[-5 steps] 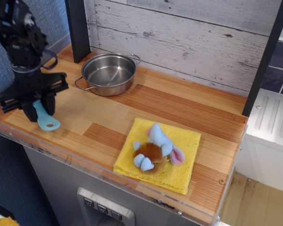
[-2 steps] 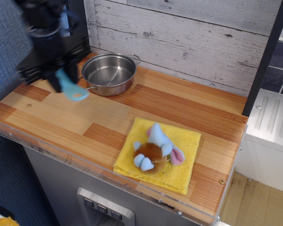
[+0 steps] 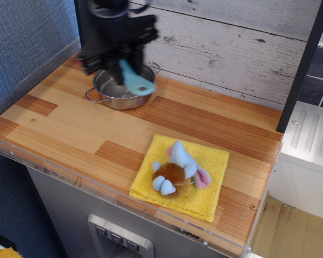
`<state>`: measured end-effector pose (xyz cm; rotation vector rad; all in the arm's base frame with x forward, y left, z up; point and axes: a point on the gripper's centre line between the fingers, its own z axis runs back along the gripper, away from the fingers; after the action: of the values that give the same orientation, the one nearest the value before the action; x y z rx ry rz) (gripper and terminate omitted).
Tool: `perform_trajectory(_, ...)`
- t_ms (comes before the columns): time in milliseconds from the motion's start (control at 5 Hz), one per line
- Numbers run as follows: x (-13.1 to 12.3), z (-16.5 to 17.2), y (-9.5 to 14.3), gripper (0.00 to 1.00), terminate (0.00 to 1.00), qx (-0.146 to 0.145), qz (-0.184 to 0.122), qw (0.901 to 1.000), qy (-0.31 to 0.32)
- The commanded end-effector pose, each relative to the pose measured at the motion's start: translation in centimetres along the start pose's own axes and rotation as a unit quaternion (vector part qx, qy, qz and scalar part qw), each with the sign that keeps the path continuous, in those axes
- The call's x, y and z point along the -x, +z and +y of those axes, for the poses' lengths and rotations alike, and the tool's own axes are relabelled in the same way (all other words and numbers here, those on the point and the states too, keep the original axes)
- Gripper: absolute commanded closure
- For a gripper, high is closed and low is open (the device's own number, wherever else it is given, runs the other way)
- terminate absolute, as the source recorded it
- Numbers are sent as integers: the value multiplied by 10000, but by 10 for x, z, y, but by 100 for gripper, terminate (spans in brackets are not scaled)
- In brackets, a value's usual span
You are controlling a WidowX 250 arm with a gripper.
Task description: Move blue brush to right of pot.
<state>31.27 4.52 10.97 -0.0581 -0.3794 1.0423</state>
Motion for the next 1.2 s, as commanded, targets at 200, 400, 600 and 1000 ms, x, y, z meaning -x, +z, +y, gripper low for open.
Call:
perform_trajectory(200,47,-53,-34,100,0,430,230,9853,-1637)
perform_trajectory(400,42,-55,-54,100,0,408,248,9788,-1991)
perform_trajectory(600,35,-58,-66,100,0,327,201,9785,-2024)
perform_trajectory(1000,22,-57,-86,100,0,245,190,9782,-2053)
